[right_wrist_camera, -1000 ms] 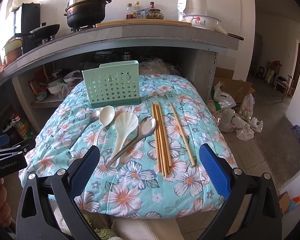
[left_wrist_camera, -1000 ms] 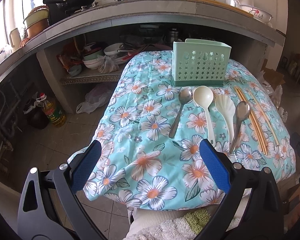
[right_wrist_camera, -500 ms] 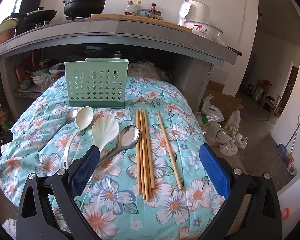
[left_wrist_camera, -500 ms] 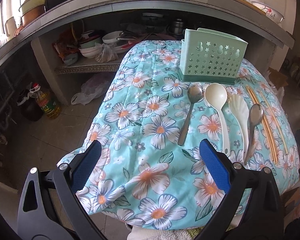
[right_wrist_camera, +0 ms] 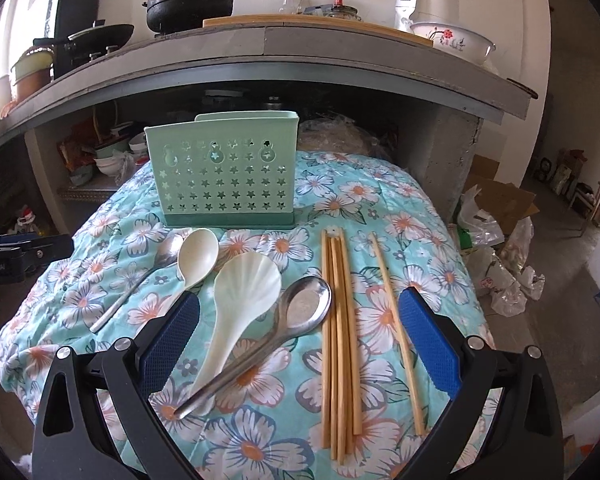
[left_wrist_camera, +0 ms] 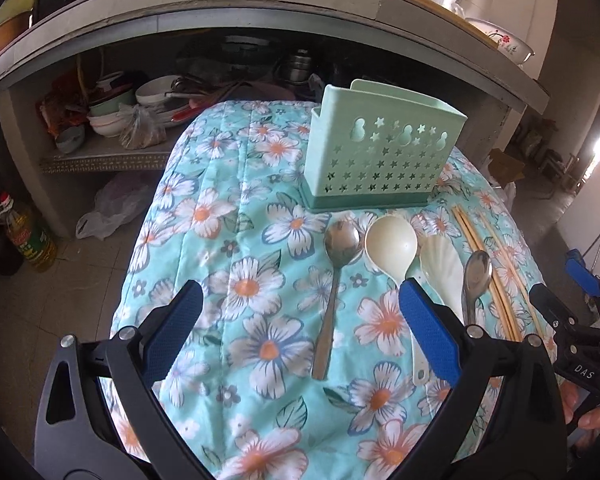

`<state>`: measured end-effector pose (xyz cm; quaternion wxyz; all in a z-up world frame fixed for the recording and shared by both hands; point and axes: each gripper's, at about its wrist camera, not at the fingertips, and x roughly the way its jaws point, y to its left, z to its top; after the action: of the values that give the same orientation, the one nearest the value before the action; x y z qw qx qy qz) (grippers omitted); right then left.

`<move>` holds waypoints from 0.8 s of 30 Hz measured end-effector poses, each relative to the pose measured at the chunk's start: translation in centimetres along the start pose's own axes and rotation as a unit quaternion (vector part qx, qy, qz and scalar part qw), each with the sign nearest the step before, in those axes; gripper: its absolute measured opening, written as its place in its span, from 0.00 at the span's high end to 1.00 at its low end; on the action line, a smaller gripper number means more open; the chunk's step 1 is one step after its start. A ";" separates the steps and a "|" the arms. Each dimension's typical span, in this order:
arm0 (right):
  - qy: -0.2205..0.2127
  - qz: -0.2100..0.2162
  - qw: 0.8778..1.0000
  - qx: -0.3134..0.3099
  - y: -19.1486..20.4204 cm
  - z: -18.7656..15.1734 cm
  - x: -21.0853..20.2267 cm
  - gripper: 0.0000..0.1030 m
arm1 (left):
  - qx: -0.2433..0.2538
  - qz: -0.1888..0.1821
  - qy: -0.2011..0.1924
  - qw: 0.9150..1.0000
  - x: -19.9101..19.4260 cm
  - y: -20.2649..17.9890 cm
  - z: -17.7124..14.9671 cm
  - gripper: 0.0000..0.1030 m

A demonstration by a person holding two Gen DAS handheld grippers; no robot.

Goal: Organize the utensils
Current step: 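Reach the left tool to the metal spoon and close on its handle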

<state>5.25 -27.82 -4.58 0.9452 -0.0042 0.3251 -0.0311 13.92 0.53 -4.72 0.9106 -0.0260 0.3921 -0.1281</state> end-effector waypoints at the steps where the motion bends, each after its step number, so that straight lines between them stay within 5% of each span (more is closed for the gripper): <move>1: 0.000 0.008 1.000 0.003 0.0 0.1 0.2 0.06 | 0.009 -0.005 -0.002 1.000 0.5 -0.2 0.6 0.08; 12: 0.051 0.084 0.991 0.088 -2.6 0.8 3.1 0.06 | 0.069 -0.107 0.070 0.989 8.8 -1.3 5.2 0.10; 19: 0.078 0.105 0.985 0.112 -3.6 0.5 4.7 0.06 | 0.076 -0.155 0.130 0.976 12.9 -1.0 6.1 0.46; 24: 0.085 0.108 0.984 0.116 -3.9 0.5 5.4 0.06 | 0.092 -0.169 0.160 0.968 15.1 -1.0 6.0 0.58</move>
<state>9.62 -32.06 -7.38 0.9060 0.1429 0.3970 0.0338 28.00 -4.56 -11.13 0.7995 0.0127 0.5096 -0.3177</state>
